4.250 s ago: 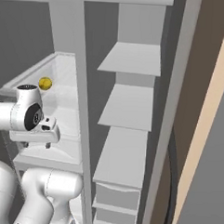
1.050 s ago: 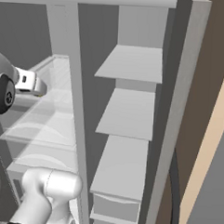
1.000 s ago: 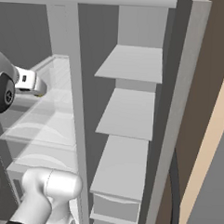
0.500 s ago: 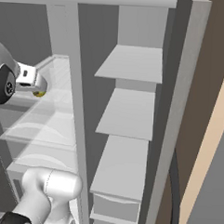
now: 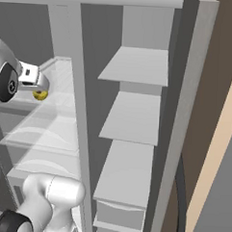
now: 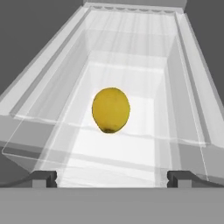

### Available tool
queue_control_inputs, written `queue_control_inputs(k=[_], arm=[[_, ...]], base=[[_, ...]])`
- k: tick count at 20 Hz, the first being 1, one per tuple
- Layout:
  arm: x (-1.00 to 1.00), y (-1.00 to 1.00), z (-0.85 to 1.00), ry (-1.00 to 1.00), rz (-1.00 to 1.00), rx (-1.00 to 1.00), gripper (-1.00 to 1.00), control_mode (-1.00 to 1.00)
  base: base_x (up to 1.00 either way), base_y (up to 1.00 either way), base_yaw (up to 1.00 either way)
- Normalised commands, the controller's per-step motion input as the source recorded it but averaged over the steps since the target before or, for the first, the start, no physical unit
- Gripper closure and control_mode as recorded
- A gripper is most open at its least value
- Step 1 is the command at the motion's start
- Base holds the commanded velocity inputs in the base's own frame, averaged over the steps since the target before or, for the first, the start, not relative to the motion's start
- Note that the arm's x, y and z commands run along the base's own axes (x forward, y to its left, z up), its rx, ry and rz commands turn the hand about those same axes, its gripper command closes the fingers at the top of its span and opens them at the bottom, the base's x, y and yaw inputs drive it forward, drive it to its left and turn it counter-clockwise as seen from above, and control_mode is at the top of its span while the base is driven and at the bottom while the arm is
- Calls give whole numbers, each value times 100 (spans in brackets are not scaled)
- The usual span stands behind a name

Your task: Retrieve a lemon from the fridge and place it on the cutting board with the fish.

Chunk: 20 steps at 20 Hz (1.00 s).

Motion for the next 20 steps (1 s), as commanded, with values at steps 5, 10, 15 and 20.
queue_control_inputs(k=[5,10,15,20], arm=[[40,1,0,0,0,0,-100,-100],[45,11,0,0,0,0,-100,-100],[36,15,-2,0,0,0,-100,-100],[26,3,-9,1,0,0,-100,-100]], base=[[0,0,0],[0,0,0],[0,0,0],[0,0,0]])
